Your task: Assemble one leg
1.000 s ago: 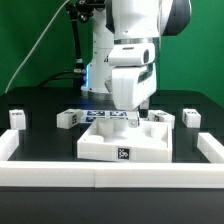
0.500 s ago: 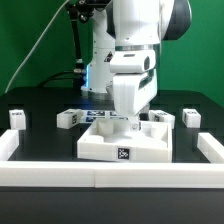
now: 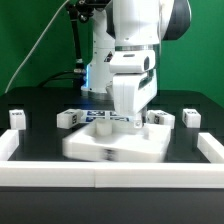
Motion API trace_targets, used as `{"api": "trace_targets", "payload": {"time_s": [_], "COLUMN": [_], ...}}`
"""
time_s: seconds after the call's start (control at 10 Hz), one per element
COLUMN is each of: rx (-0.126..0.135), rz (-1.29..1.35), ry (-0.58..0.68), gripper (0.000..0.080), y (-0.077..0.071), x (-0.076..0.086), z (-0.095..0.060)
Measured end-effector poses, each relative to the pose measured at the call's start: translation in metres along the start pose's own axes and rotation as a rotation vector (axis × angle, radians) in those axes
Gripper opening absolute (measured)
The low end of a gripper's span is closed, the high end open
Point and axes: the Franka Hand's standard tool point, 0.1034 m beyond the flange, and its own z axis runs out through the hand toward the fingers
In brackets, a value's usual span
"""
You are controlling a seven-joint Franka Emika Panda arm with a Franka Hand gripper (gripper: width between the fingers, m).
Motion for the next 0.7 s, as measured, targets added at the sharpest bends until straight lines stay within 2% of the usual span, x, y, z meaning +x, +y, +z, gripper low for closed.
{"api": "trace_targets", "payload": {"time_s": [0.1, 0.7], "rx": [0.0, 0.0], "rz": [0.001, 0.002], "ry": [0.0, 0.0], "gripper": [0.0057, 0.0057], "y": [0.0002, 0.0003], "x": [-0.0004, -0.0007], "z": [0.0, 0.0]}}
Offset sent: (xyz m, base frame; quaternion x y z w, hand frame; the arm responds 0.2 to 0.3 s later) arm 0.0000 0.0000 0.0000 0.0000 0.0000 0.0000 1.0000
